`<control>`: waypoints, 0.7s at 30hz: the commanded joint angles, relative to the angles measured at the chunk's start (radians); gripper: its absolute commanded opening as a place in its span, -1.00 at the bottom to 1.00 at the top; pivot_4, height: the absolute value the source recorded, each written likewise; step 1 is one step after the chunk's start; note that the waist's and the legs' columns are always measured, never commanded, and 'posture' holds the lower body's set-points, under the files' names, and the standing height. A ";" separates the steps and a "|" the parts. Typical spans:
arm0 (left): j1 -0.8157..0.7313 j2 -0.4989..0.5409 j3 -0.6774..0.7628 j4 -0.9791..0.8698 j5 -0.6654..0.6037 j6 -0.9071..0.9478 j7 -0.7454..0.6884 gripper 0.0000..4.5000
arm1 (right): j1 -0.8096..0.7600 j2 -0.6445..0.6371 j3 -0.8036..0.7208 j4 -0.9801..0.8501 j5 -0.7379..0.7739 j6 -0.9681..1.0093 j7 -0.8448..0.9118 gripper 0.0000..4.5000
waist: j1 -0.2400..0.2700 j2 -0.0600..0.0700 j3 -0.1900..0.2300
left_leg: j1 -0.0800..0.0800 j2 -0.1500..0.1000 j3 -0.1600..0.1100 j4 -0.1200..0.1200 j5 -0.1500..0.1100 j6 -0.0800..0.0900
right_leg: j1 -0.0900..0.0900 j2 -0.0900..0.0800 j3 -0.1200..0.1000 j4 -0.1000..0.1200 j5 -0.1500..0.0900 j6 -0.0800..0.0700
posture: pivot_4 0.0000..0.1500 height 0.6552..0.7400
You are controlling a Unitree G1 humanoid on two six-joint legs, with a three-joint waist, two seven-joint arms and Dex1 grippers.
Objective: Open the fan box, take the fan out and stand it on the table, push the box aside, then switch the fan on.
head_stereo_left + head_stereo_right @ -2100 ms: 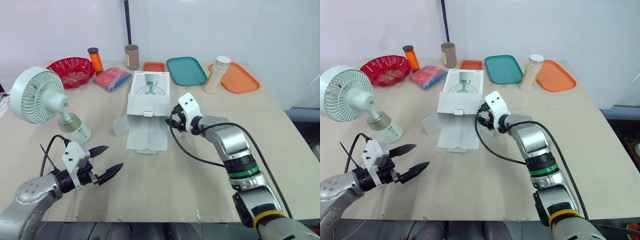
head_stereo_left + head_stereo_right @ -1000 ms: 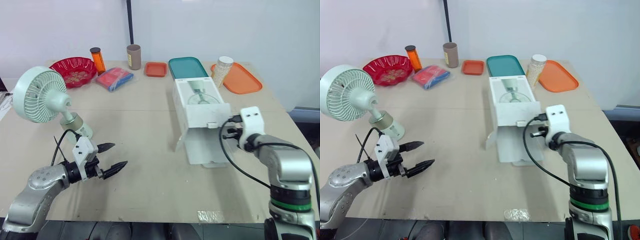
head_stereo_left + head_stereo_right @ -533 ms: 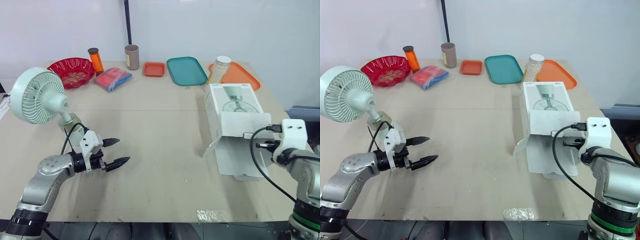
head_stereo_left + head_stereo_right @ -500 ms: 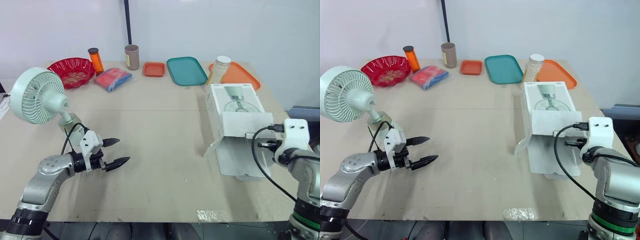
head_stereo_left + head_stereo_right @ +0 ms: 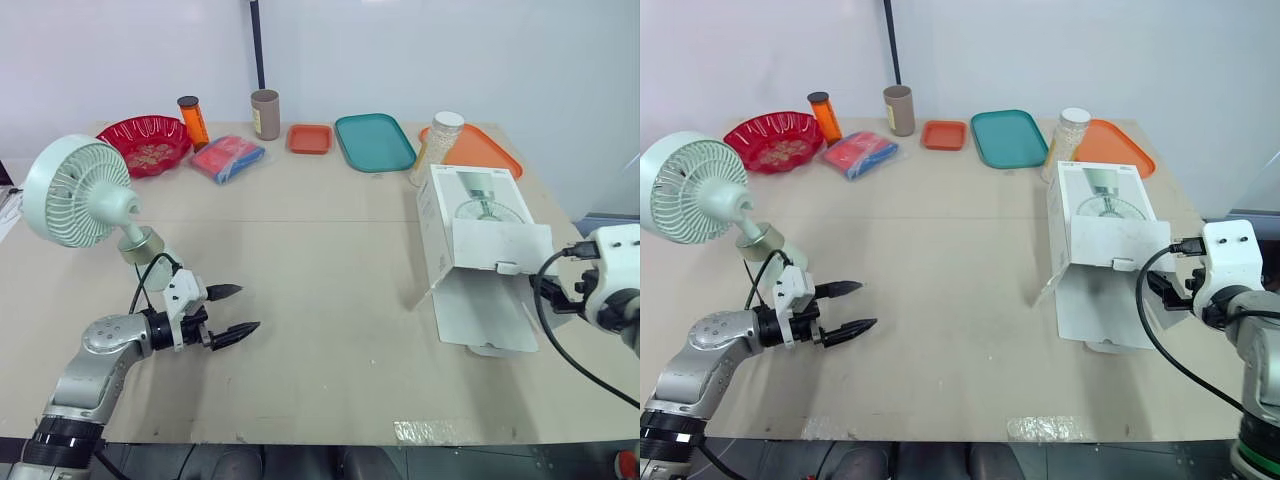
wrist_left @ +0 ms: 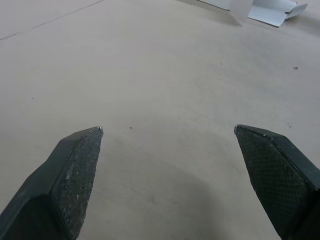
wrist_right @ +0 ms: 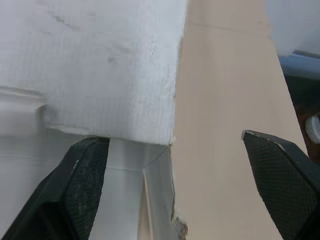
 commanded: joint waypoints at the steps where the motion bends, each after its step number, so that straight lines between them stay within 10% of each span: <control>1: -0.015 0.000 0.012 -0.003 0.000 -0.027 -0.010 1.00 | 0.051 -0.048 -0.066 -0.066 0.039 -0.055 0.075 0.98 | -0.001 0.000 0.000 | 0.000 0.000 0.000 0.000 0.000 0.000 | 0.000 0.000 0.000 0.000 0.000 0.000 | 1.00 1.00; 9: 0.001 0.004 0.025 -0.027 -0.005 -0.025 -0.010 1.00 | 0.096 -0.066 -0.164 -0.191 0.193 -0.280 0.288 0.98 | -0.001 0.000 0.000 | 0.001 0.000 0.000 0.001 0.000 0.000 | 0.001 0.000 0.000 0.000 0.000 0.000 | 1.00 1.00; 21: 0.114 0.030 0.113 -0.340 -0.039 0.052 0.124 1.00 | -0.301 0.172 0.334 0.058 0.268 -0.574 0.292 0.98 | -0.001 -0.002 0.001 | 0.002 0.000 0.000 0.001 0.000 0.000 | 0.003 0.000 0.000 -0.001 0.000 0.000 | 1.00 1.00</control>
